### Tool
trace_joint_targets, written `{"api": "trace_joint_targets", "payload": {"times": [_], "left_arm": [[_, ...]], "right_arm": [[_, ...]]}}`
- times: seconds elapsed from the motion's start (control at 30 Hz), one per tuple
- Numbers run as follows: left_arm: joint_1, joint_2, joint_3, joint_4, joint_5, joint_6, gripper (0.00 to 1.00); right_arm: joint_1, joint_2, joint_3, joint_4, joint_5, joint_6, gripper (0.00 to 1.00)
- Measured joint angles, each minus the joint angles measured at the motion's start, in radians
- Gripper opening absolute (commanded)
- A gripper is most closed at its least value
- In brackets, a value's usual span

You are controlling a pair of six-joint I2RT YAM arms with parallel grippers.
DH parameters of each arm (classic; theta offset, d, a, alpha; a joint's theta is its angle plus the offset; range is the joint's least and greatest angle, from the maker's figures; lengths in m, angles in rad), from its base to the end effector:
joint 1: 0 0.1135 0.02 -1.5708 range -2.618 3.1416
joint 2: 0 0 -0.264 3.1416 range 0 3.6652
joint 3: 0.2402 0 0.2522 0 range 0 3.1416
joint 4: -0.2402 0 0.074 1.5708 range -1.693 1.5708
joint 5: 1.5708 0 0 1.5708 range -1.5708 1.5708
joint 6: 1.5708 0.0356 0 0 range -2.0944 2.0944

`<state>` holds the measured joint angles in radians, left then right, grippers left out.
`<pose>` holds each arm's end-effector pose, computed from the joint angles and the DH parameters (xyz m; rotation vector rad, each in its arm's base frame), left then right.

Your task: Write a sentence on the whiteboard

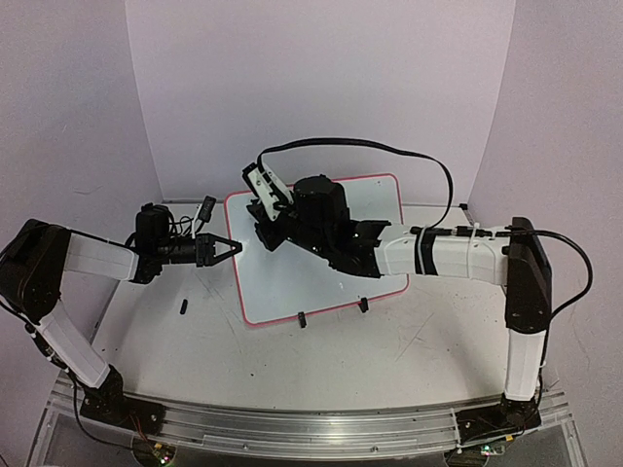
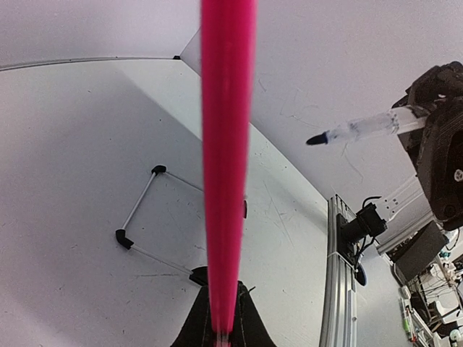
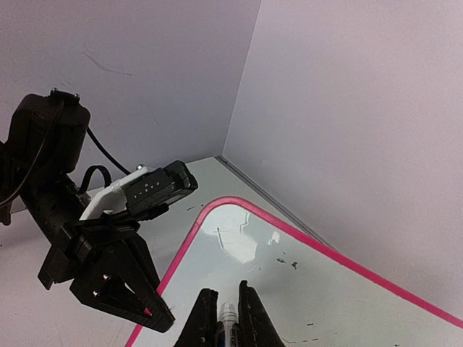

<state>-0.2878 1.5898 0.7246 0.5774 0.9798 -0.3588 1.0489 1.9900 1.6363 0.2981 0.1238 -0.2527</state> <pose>0.2980 -0.1190 0.2033 0.6542 1.8289 -1.3406 0.2467 0.4201 0.3200 -0.9212 1.3693 0.5100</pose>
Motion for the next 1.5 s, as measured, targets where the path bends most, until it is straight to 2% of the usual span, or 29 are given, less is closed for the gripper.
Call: {"api": "trace_joint_targets", "payload": {"times": [0.77,1.07,1.5], "left_arm": [[0.001,0.001,-0.019,0.019,0.004,0.056,0.00],[0.001,0.001,-0.019,0.019,0.004,0.056,0.00],[0.001,0.001,-0.019,0.019,0.004,0.056,0.00]], "right_arm": [[0.039,0.015,-0.002,0.059,0.047,-0.065,0.00],[0.039,0.068,0.108,0.037,0.046,-0.045,0.00],[0.038,0.099,0.153,0.000,0.095,-0.043,0.00]]}}
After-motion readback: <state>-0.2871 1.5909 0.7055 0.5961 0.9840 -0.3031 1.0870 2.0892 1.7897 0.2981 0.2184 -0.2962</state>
